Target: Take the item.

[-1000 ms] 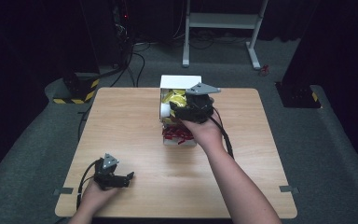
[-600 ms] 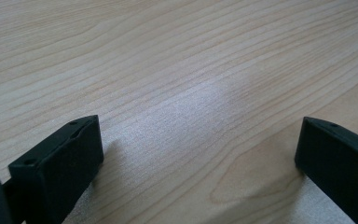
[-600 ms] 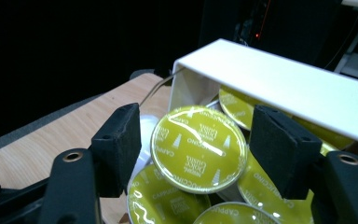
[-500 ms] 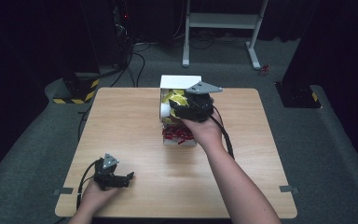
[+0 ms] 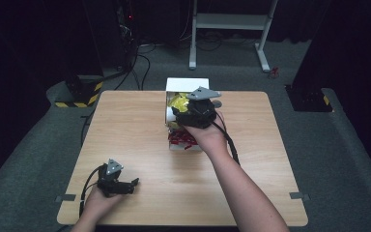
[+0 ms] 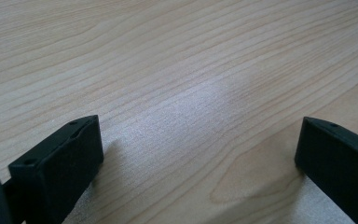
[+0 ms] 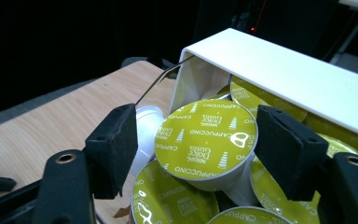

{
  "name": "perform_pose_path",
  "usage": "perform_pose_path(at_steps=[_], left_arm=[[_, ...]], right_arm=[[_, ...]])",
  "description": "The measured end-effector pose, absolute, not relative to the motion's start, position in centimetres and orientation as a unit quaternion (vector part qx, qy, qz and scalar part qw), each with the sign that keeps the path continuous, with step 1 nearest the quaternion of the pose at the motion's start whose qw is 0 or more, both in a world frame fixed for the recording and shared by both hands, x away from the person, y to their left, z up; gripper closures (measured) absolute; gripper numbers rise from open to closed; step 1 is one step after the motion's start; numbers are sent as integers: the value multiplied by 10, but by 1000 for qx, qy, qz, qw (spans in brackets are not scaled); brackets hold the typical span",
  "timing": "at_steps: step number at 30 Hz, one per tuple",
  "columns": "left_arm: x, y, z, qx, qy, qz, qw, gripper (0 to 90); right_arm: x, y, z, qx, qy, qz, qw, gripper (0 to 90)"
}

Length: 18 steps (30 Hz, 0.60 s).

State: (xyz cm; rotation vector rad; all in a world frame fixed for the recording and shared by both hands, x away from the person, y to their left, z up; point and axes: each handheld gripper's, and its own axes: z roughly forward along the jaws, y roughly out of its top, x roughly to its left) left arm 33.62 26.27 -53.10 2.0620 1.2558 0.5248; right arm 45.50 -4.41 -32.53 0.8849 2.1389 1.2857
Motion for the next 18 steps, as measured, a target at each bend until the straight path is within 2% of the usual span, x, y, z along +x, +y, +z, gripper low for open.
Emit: perform_pose_path(at_steps=[9, 18], left_arm=[[336, 263, -531, 788, 480, 201, 329, 13], [336, 263, -531, 789, 478, 200, 329, 13]], right_arm=[[455, -38, -327, 328, 791, 445, 263, 301], [456, -37, -330, 327, 794, 435, 271, 392]])
